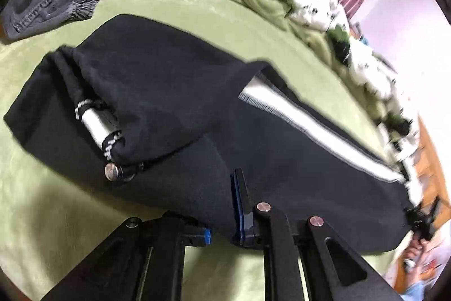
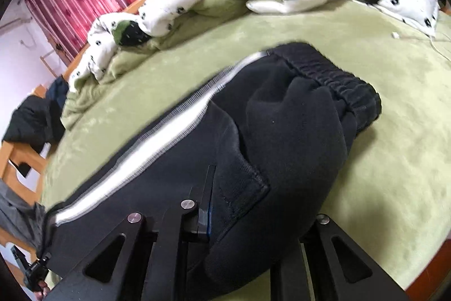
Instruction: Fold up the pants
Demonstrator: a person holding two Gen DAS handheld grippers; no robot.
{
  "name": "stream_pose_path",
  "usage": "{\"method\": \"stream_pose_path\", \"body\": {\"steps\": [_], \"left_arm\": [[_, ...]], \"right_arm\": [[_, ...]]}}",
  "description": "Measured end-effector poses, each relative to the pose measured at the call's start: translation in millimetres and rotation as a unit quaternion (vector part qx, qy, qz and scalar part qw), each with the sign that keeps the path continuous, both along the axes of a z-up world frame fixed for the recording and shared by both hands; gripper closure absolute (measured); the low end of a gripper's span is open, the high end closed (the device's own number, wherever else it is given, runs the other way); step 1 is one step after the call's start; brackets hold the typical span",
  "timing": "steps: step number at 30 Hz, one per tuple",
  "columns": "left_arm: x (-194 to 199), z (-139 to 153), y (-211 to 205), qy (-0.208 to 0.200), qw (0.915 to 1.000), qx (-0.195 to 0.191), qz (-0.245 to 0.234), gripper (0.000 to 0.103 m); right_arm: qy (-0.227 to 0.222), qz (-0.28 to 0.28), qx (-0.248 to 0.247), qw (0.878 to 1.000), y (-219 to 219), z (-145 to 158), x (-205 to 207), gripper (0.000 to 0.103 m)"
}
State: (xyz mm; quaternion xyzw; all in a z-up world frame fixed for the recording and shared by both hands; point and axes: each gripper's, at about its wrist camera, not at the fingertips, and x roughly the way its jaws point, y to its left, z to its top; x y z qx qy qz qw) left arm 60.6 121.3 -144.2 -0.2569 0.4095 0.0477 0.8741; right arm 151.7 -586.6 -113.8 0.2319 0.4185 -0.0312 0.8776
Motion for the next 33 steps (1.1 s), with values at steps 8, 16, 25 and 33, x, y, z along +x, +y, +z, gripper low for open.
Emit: {"method": "stream_pose_path", "body": {"steps": [8,16,25,33], "left_arm": [[-48,16,12,0.021,0.9986,0.043,0.021,0.034],[-66,24,-1,0.010,0.9968,0.068,0.041,0.033],[-62,53,-35,-0.008,0.9859,0.166,0.024,0.033],[-50,58,-19,-0.030,0.9796,0.190,0.058,0.032]], "right_arm": [[-0.022,-0.019,-0.033,0.999,-16,-3,-53,0.054],[-0.019,-0.082,0.033,0.996,-62,-15,2,0.026],[-0.058,-0.095,0.016,0.994,-82,14,34,0.057],[0.011,-0.112,-0.041,0.993,-80,-6,-5,0.040]]}}
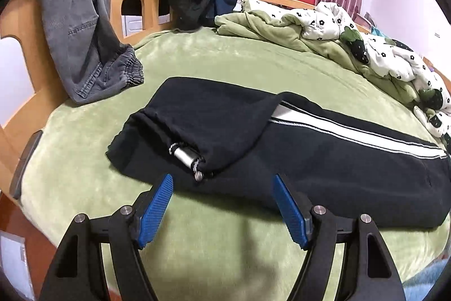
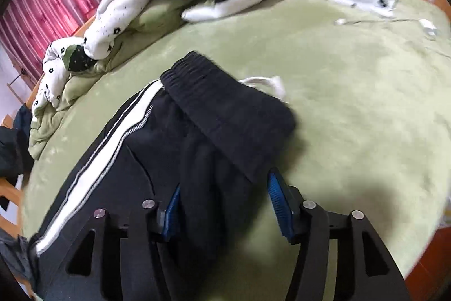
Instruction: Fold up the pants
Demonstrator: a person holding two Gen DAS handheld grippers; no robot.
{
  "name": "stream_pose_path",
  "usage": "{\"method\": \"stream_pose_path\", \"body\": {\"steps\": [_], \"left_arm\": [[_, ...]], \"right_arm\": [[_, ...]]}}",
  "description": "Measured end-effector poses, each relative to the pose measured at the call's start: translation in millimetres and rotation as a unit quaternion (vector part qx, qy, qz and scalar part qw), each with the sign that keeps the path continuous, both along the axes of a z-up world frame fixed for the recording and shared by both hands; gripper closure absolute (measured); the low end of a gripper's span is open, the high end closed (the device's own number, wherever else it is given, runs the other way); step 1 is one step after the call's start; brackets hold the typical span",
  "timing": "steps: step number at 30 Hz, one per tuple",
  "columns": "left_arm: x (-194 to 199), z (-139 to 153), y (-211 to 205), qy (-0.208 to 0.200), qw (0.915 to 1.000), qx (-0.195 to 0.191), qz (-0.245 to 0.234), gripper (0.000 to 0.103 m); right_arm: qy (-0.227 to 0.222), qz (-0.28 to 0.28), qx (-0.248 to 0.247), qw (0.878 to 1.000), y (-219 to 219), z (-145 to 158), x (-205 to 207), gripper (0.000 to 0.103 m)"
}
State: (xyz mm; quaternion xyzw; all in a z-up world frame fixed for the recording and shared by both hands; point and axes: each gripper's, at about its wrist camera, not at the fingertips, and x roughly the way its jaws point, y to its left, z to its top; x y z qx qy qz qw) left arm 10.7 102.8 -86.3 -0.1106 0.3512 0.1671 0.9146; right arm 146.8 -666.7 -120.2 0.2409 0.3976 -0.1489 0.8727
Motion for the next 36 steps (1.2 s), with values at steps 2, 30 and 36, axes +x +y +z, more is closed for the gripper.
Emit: {"method": "stream_pose_path", "body": {"steps": [2,30,36], "left_arm": [[14,-7,9,0.016,0.9998,-0.011,0.001,0.032],[151,-12,158,-0.019,0.9950,-0.098,0.003,0.021],[191,-35,171,0.013,0.9922,-0.124,0.000,0.079]], "right_arm": [[0.007,0.004,-0.016,1.000,3,3,-18,0.040],[0.008,0.280,-0.177,0.944,308,39,77,0.040],[0.004,0.374,-0.187,0.908,331,29,108,0.040]]}}
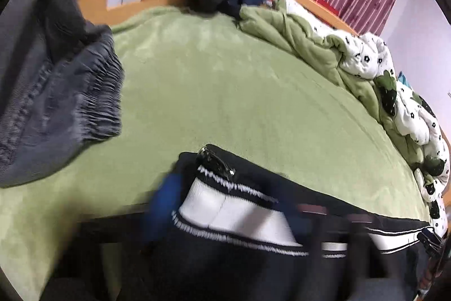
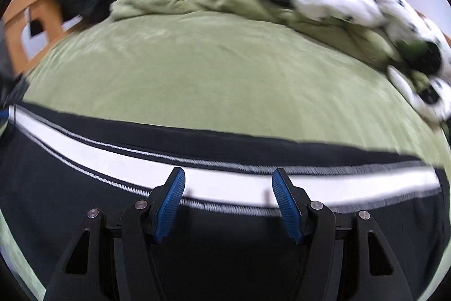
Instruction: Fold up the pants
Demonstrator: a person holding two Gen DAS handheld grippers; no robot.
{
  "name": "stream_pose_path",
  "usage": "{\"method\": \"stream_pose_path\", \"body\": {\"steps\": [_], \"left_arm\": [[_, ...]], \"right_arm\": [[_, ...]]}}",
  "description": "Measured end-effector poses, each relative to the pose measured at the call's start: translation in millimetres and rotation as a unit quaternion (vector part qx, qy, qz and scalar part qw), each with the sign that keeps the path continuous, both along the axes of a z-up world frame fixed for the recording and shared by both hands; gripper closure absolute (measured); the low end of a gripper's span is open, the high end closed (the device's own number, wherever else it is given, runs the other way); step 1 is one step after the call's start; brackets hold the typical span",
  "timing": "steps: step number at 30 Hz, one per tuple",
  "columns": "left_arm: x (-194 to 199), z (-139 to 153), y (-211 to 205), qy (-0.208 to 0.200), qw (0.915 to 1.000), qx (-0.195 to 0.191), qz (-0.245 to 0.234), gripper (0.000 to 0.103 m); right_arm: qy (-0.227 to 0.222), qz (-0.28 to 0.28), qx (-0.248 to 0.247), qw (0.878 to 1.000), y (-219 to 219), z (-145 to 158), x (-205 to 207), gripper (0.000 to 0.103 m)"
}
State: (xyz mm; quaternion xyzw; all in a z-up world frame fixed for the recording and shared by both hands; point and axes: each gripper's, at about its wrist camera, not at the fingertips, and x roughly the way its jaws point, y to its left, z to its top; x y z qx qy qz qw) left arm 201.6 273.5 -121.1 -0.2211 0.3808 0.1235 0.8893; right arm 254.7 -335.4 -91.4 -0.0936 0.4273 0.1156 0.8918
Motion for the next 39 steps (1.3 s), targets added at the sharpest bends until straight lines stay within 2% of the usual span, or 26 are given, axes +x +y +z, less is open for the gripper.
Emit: {"method": "stream_pose_path", "body": {"steps": [1,3,4,7,9,11,13,14,17,20,22,24,27,29,32,34,35,36,37,38,39], "left_arm": [[2,-1,1,0.006,0.9999,0.004,-0.009,0.079],[-10,6,9,-0.035,0.9994,-0.003,0.005,0.080],[-12,7,10,-0.038,0.9993,-0.001,0.005,0.080],[-6,-4,8,-0.015,0.9998,0.009,0.014,0.080],[-3,-12,6,-0.004,0.9997,0.012,0.020,0.080],[-7,-11,4,-0.012,0.9996,0.016,0.021,0.079],[-10,-8,3,-0.015,0.9995,0.020,0.019,0.079],[-10,-8,3,-0.014,0.9995,0.020,0.018,0.079],[-11,-7,3,-0.013,0.9996,0.021,0.017,0.079],[-16,-2,5,-0.030,0.9993,0.015,0.019,0.079],[-16,-1,5,-0.030,0.9992,0.016,0.020,0.079],[-10,-7,2,-0.011,0.9993,0.028,0.023,0.079],[-5,-12,0,0.002,0.9989,0.039,0.026,0.077],[-5,-10,1,0.003,0.9987,0.039,0.033,0.074],[-9,-7,0,0.005,0.9988,0.030,0.039,0.069],[-18,2,-5,0.009,0.9979,0.045,0.046,0.067],[-23,7,-9,0.004,0.9973,0.055,0.048,0.067],[-30,14,-17,-0.013,0.9968,0.066,0.043,0.066],[-33,18,-23,-0.025,0.9964,0.072,0.036,0.063],[-35,21,-31,-0.034,0.9959,0.080,0.026,0.053],[-32,21,-38,-0.036,0.9954,0.087,0.015,0.047]], "right_arm": [[0.000,0.011,-0.004,1.000,1,-1,4,0.040],[0.000,0.024,-0.010,1.000,5,-1,11,0.040],[-0.004,0.031,-0.012,0.999,4,1,14,0.040],[-0.017,0.052,-0.020,0.998,7,3,22,0.037],[-0.003,0.069,-0.029,0.997,11,-3,34,0.034],[0.033,0.084,-0.041,0.995,16,-16,48,0.034],[0.047,0.113,-0.060,0.991,22,-25,52,0.039],[0.046,0.126,-0.069,0.989,25,-28,51,0.046],[0.039,0.159,-0.099,0.982,34,-29,48,0.098],[0.009,0.169,-0.114,0.979,37,-23,43,0.100],[-0.002,0.163,-0.090,0.983,30,-20,47,0.100],[-0.001,0.150,-0.069,0.986,26,-24,51,0.100],[-0.004,0.126,-0.070,0.990,31,-41,59,0.099],[-0.017,0.101,-0.070,0.992,33,-40,57,0.096],[-0.020,0.069,-0.066,0.995,23,-23,50,0.081],[-0.042,0.036,-0.057,0.997,3,-5,40,0.073],[-0.051,0.017,-0.048,0.997,-10,3,37,0.062],[-0.055,0.003,-0.038,0.998,-22,7,35,0.058],[-0.049,-0.015,-0.021,0.998,-38,9,36,0.057],[-0.037,-0.028,-0.011,0.999,-49,6,40,0.057],[-0.025,-0.039,-0.011,0.999,-56,0,46,0.057]]}}
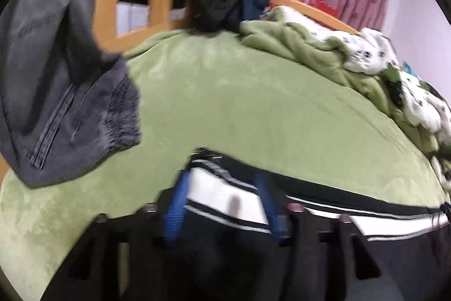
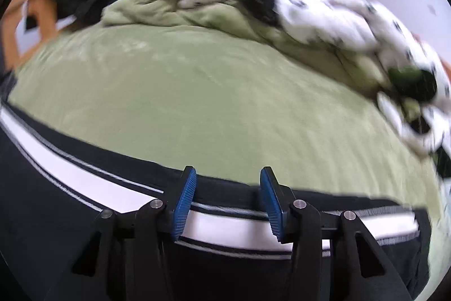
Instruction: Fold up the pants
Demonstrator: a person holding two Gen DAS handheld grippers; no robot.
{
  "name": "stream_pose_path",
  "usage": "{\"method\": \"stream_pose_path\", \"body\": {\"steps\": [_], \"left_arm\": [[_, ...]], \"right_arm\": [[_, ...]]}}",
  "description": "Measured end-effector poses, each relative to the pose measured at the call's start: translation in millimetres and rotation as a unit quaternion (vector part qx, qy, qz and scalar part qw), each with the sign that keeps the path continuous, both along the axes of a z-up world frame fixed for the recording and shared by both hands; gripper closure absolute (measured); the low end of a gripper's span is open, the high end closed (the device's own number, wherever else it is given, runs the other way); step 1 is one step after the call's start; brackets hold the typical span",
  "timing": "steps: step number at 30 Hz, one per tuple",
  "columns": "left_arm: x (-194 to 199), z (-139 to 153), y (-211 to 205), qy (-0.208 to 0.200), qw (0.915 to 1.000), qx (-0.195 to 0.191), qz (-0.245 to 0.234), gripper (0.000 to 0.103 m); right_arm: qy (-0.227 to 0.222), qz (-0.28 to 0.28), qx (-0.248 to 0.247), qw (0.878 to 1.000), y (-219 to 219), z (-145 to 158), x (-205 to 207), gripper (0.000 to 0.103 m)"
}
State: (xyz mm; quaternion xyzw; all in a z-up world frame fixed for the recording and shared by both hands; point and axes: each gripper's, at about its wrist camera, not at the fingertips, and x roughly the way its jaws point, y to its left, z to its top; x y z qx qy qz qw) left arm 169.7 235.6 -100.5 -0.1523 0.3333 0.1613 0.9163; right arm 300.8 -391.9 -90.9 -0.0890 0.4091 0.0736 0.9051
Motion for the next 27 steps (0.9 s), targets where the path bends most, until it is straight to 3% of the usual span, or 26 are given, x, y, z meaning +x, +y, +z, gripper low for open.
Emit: {"method": "stream_pose_path", "body": {"steps": [3,4,6,9,12,19,22,27], "left_arm": [[21,-15,-9,0.033,0.9993,0.010,-0.015,0.047],[28,-22,-7,0.054,0.9985,0.008,-0.006,0.047],[38,-32,0,0.077,0.9969,-0.009,0.009,0.047],[31,-20,-1,0.070,0.9975,-0.009,0.013,0.047],[9,-5,-3,0.065,0.9976,-0.014,0.018,0.047],[-88,14,-16,0.037,0.9947,-0.092,-0.026,0.047],[-130,6,-29,0.028,0.9870,-0.151,-0.047,0.047],[-174,-26,-43,0.021,0.9755,-0.213,-0.051,0.047]], "right_arm": [[0.055,-0.032,-0.024,0.998,-15,-41,27,0.059],[0.051,-0.031,-0.020,0.998,-16,-45,29,0.059],[0.031,-0.040,-0.010,0.999,-16,-41,31,0.059],[0.033,-0.080,0.023,0.996,-21,-31,26,0.059],[0.040,-0.096,0.041,0.994,-23,-17,7,0.057],[0.019,-0.097,0.063,0.993,-6,22,-84,0.056],[-0.004,-0.099,0.074,0.992,4,40,-123,0.056],[0.012,-0.074,0.128,0.989,23,60,-165,0.056]]}}
